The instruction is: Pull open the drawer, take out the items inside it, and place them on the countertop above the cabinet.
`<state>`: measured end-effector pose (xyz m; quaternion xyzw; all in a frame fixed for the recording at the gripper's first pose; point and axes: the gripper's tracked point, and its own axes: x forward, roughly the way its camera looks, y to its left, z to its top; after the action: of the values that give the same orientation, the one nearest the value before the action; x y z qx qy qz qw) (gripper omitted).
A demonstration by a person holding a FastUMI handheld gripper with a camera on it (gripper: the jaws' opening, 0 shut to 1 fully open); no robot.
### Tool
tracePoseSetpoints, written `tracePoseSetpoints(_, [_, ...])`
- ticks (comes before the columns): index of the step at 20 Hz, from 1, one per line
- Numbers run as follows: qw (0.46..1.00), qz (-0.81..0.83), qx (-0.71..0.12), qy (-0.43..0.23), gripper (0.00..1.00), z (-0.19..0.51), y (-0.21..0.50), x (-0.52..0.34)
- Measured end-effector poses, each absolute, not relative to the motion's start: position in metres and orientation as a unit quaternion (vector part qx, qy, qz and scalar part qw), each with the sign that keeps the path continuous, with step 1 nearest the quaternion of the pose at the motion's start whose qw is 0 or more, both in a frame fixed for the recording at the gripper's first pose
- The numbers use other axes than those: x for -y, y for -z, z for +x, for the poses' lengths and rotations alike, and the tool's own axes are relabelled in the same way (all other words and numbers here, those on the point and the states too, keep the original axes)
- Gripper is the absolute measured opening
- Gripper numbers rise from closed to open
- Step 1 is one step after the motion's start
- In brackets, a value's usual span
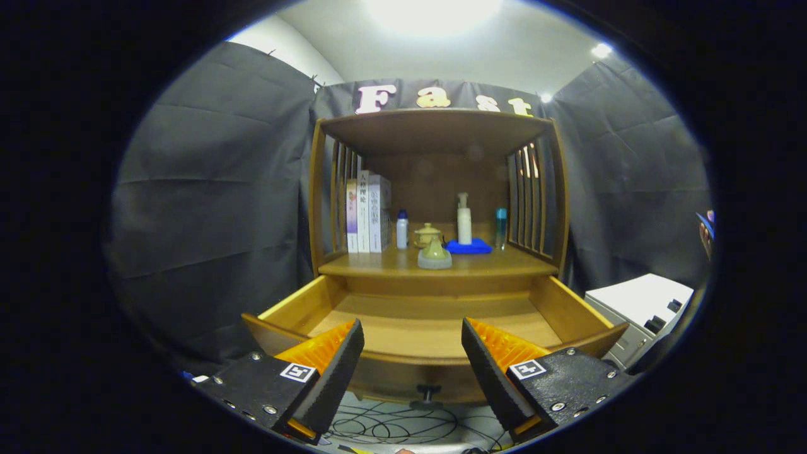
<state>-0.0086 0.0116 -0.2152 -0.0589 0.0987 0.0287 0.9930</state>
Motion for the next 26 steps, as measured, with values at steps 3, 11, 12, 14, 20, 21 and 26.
tracePoseSetpoints(3, [0.991,-0.061,-0.116,-0.01,0.96,-0.018,0.239,0.002])
tracePoseSetpoints(11, [0.989,-0.045,-0.141,0.021,0.96,-0.015,0.281,0.019])
tracePoseSetpoints(12, [0.989,-0.042,-0.138,0.026,0.96,-0.012,0.281,0.021])
tracePoseSetpoints(14, [0.99,-0.03,-0.135,0.03,0.96,-0.004,0.284,0.023])
tracePoseSetpoints(20, [0.989,0.006,-0.144,0.038,0.96,0.004,0.289,0.027])
tracePoseSetpoints(21, [0.988,0.006,-0.149,0.036,0.96,0.005,0.291,0.026])
tracePoseSetpoints(26, [0.987,0.0,-0.161,0.012,0.96,0.022,0.296,0.019])
